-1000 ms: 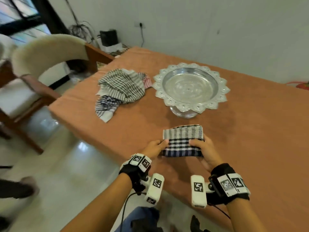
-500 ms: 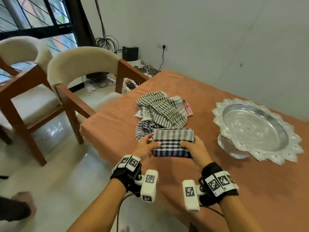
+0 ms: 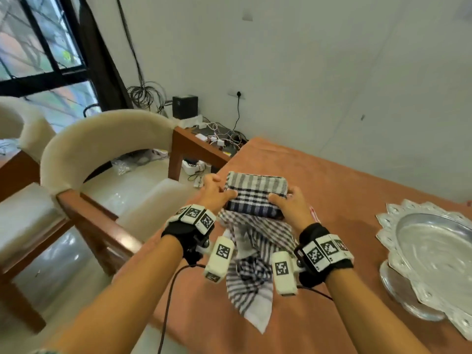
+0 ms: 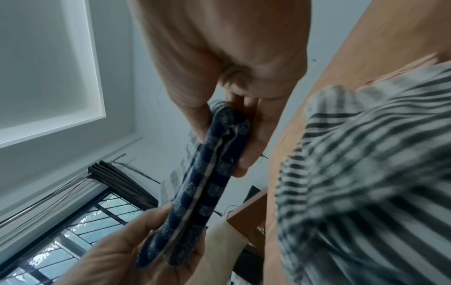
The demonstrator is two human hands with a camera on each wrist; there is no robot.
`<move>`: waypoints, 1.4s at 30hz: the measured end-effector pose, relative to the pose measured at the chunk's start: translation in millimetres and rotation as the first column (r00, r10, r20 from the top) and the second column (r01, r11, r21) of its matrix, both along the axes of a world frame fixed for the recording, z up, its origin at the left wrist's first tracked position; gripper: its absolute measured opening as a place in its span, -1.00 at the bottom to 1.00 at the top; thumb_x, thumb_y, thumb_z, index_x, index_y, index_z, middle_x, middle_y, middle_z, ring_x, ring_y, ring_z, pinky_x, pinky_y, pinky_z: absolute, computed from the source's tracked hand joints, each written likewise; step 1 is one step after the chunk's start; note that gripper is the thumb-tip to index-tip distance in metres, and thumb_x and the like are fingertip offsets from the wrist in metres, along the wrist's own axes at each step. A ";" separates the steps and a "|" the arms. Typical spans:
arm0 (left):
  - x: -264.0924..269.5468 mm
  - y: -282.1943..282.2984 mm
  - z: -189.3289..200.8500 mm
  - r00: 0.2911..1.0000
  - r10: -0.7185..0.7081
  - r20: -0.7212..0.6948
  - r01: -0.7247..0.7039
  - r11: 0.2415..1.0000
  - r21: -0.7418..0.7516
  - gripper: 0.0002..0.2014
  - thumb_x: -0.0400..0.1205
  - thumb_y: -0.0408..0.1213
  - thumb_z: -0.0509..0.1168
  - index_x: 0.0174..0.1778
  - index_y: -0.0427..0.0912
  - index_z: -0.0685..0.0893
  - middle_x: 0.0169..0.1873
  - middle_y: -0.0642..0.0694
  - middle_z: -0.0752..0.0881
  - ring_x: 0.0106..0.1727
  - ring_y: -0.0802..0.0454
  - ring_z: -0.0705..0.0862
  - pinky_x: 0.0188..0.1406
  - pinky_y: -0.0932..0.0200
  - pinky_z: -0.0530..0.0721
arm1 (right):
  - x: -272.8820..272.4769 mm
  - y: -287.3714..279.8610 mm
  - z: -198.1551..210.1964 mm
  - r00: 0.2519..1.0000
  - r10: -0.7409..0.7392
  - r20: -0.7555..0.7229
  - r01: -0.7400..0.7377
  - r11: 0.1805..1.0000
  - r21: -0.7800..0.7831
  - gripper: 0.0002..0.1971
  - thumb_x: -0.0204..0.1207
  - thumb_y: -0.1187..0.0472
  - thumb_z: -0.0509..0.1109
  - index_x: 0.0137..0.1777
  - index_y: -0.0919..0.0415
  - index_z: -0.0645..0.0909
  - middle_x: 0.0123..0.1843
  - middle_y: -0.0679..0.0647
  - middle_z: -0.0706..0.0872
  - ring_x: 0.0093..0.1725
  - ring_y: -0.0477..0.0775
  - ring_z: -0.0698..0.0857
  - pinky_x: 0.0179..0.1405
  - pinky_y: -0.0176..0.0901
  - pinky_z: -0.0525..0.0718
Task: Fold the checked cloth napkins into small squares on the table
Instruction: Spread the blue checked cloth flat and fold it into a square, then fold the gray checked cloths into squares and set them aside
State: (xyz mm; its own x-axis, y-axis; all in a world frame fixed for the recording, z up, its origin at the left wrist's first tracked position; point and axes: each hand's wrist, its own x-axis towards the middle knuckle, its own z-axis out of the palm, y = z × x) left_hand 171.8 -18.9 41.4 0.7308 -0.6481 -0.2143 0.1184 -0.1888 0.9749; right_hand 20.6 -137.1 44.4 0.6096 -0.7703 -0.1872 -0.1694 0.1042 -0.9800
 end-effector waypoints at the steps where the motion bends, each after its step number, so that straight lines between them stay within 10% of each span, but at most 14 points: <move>1: 17.7 -18.6 5.7 0.997 -0.031 0.067 0.030 0.999 0.015 -0.52 0.46 -0.41 0.43 -0.03 0.05 0.24 0.04 -0.30 0.55 0.02 -0.16 0.62 0.15 -0.39 0.62 | 17.8 -19.8 0.2 1.000 -0.022 0.008 0.022 1.000 -0.017 -0.64 0.48 0.25 0.46 0.15 0.16 0.35 0.17 0.18 0.65 0.09 0.16 0.71 0.11 0.14 0.71; 6: 88.3 -110.4 29.6 0.952 -0.106 0.287 0.070 0.989 0.133 -0.65 0.56 -0.38 0.36 -0.01 -0.15 0.25 -0.20 -0.12 0.43 -0.23 -0.04 0.46 -0.35 0.18 0.44 | 87.9 -105.3 5.5 0.995 -0.096 -0.007 0.095 0.991 -0.092 -0.52 0.45 0.27 0.46 0.24 0.11 0.26 0.21 0.22 0.58 0.09 0.25 0.70 -0.03 0.20 0.75; 10: 131.7 -179.3 15.8 0.944 -0.166 0.284 0.108 0.972 0.210 -0.73 0.61 -0.35 0.31 -0.03 -0.20 0.27 -0.15 -0.17 0.46 -0.19 -0.05 0.45 -0.38 0.16 0.36 | 124.2 -164.0 -6.5 0.992 -0.107 -0.062 0.101 0.991 -0.091 -0.48 0.41 0.32 0.45 0.21 0.04 0.22 0.16 0.25 0.59 0.07 0.30 0.69 0.00 0.30 0.73; 16: 180.5 -276.0 -38.1 0.894 -0.291 0.340 0.179 0.929 0.324 -0.60 0.58 -0.34 0.32 -0.36 0.01 0.20 -0.40 -0.03 0.35 -0.40 -0.01 0.36 -0.31 0.14 0.34 | 172.0 -246.3 -43.7 0.963 -0.182 -0.199 0.123 0.954 -0.274 -0.64 0.40 0.47 0.40 -0.27 0.07 0.30 -0.22 0.18 0.50 -0.20 0.11 0.54 -0.30 -0.06 0.51; 21: 214.0 -333.4 -60.4 0.794 -0.400 0.457 0.222 0.892 0.395 -0.77 0.61 -0.36 0.27 -0.17 -0.10 0.29 -0.30 -0.03 0.40 -0.19 0.00 0.46 -0.27 0.18 0.33 | 209.4 -298.2 -78.0 0.946 -0.237 -0.220 0.156 0.931 -0.330 -0.65 0.40 0.57 0.34 -0.34 0.12 0.35 -0.34 0.05 0.47 -0.31 0.06 0.50 -0.49 -0.33 0.47; 26: 237.0 -371.5 -75.1 0.719 -0.471 0.511 0.219 0.851 0.477 -0.83 0.63 -0.42 0.19 -0.17 -0.25 0.29 -0.41 -0.02 0.28 -0.43 0.04 0.34 -0.31 0.12 0.31 | 238.8 -328.5 -93.8 0.945 -0.233 -0.230 0.137 0.920 -0.368 -0.76 0.40 0.56 0.35 -0.08 0.25 0.46 -0.14 0.02 0.53 -0.11 -0.02 0.54 -0.18 -0.26 0.51; 33: 248.3 -408.1 -86.5 0.628 -0.551 0.550 0.159 0.783 0.602 -0.59 0.65 -0.39 0.20 0.37 -0.41 0.25 0.06 -0.39 0.63 0.16 -0.33 0.63 0.03 -0.12 0.57 | 261.1 -350.7 -109.6 0.853 -0.358 -0.380 0.110 0.835 -0.539 -0.71 0.48 0.43 0.30 0.19 0.25 0.54 0.12 0.16 0.64 0.19 0.20 0.60 0.06 -0.16 0.49; 36: 247.0 -415.4 -99.0 0.447 -0.575 0.685 0.050 0.781 0.623 -0.56 0.63 -0.42 0.18 0.42 -0.35 0.25 0.26 -0.31 0.52 0.29 -0.31 0.54 0.16 -0.13 0.53 | 262.1 -357.3 -111.5 0.776 -0.344 -0.529 -0.066 0.789 -0.611 -0.69 0.51 0.40 0.28 0.26 0.31 0.56 0.29 0.26 0.63 0.30 0.26 0.57 0.25 -0.08 0.49; 40: 245.7 -414.6 -108.3 -0.105 -0.755 0.648 -0.043 0.654 0.755 -0.59 0.66 -0.38 0.09 0.46 -0.23 0.35 0.50 -0.18 0.34 0.55 -0.21 0.26 0.50 -0.12 0.32 | 265.0 -358.4 -116.3 0.625 -0.243 -0.741 -0.411 0.705 -0.578 -0.68 0.57 0.33 0.21 0.30 0.34 0.55 0.46 0.27 0.47 0.41 0.31 0.46 0.35 0.01 0.46; 42: 250.7 -412.7 -112.8 -0.178 -0.814 0.553 -0.078 0.572 0.817 -0.59 0.69 -0.32 0.05 0.49 -0.18 0.37 0.55 -0.12 0.30 0.62 -0.15 0.16 0.58 -0.11 0.19 | 264.1 -358.3 -122.1 0.520 -0.212 -0.827 -0.548 0.660 -0.513 -0.67 0.61 0.25 0.16 0.34 0.29 0.52 0.47 0.22 0.46 0.48 0.26 0.36 0.40 0.05 0.40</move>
State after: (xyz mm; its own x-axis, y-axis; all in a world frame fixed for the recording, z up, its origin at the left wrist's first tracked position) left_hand 422.5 -431.6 -71.4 0.1306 -0.9873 -0.0901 -0.9627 -0.1045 -0.2497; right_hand 284.7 -495.4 -77.8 0.6163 -0.7728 -0.1514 -0.7874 -0.6013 -0.1360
